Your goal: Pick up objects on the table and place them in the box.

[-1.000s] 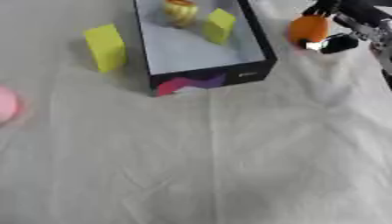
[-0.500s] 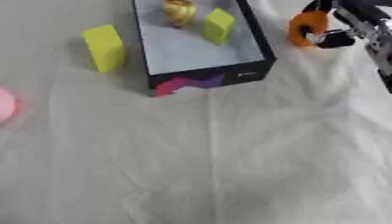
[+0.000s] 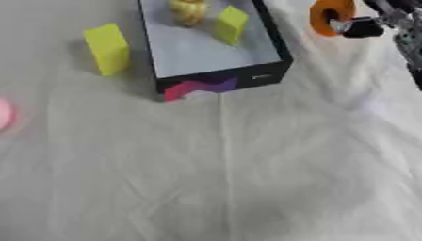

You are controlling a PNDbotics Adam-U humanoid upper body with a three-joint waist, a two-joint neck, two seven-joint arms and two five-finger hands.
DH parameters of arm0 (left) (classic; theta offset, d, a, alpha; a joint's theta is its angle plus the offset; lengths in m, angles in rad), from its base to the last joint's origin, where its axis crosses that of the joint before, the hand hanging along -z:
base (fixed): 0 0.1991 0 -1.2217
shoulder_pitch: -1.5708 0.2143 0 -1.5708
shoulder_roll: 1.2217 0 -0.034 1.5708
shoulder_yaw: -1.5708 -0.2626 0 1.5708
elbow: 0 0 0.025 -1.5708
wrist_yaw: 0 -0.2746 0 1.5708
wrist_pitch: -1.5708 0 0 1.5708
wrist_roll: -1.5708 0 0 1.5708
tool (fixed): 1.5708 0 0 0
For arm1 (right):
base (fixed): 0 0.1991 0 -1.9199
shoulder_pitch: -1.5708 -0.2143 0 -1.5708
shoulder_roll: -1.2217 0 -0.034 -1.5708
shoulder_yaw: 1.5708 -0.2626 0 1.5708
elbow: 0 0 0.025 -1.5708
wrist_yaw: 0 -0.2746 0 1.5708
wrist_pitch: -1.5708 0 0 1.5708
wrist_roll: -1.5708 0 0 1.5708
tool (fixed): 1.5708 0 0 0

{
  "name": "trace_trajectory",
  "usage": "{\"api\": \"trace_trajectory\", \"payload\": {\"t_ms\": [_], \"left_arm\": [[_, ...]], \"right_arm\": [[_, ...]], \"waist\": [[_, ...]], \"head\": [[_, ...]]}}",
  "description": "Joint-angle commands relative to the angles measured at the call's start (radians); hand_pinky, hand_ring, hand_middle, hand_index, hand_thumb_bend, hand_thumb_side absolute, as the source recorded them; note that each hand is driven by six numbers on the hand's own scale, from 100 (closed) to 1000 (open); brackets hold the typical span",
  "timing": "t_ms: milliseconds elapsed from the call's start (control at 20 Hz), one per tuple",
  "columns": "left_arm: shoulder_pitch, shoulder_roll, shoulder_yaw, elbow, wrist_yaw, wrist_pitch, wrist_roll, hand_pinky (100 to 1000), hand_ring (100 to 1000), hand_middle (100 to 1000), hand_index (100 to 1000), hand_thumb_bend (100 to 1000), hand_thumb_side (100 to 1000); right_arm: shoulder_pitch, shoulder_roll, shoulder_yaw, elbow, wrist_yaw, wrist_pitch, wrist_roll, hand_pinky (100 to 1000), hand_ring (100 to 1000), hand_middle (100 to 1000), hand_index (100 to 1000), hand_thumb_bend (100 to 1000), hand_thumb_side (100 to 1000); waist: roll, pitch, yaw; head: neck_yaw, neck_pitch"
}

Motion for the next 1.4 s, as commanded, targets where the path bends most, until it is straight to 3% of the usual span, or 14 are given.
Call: {"api": "trace_trajectory", "payload": {"t_ms": [50,200,250,350,700,1250,1400], "left_arm": [[0.004,0.024,0.008,-0.009,-0.004,0.002,-0.001,848,563,581,681,100,851],[0.005,0.026,0.007,-0.008,-0.004,0.003,-0.003,849,563,586,681,100,851],[0.006,0.027,0.007,-0.008,-0.004,0.003,-0.004,849,563,587,681,100,850],[0.006,0.028,0.005,-0.007,-0.004,0.003,-0.007,849,563,587,681,100,849],[0.0,0.033,-0.001,-0.006,0.002,0.003,-0.015,851,564,588,680,100,847],[-0.014,0.027,-0.003,-0.008,0.006,0.003,-0.02,854,564,589,680,100,849],[-0.014,0.025,0.0,-0.008,0.005,0.003,-0.018,855,564,590,681,100,853]], "right_arm": [[-0.031,-0.063,0.003,-0.058,-0.063,-0.002,0.025,574,541,547,703,154,235],[-0.061,-0.061,0.023,-0.106,-0.116,0.003,0.057,574,536,543,702,148,210],[-0.072,-0.058,0.032,-0.124,-0.131,0.01,0.068,574,536,542,702,152,242],[-0.099,-0.044,0.05,-0.154,-0.156,0.026,0.096,574,534,541,701,140,204],[-0.181,0.043,0.114,-0.22,-0.175,0.057,0.189,575,532,539,702,106,205],[-0.198,0.149,0.153,-0.215,-0.046,0.074,0.224,589,561,562,715,118,287],[-0.182,0.162,0.16,-0.21,-0.005,0.059,0.22,673,644,545,689,180,345]], "waist": [[-0.008,-0.039,-0.004],[-0.009,-0.045,-0.004],[-0.01,-0.047,-0.003],[-0.011,-0.05,0.0],[-0.014,-0.054,0.019],[-0.016,-0.037,0.041],[-0.017,-0.033,0.039]], "head": [[0.002,0.008],[0.001,0.015],[0.001,0.016],[-0.002,0.019],[-0.008,0.017],[-0.02,0.006],[-0.017,0.007]]}}
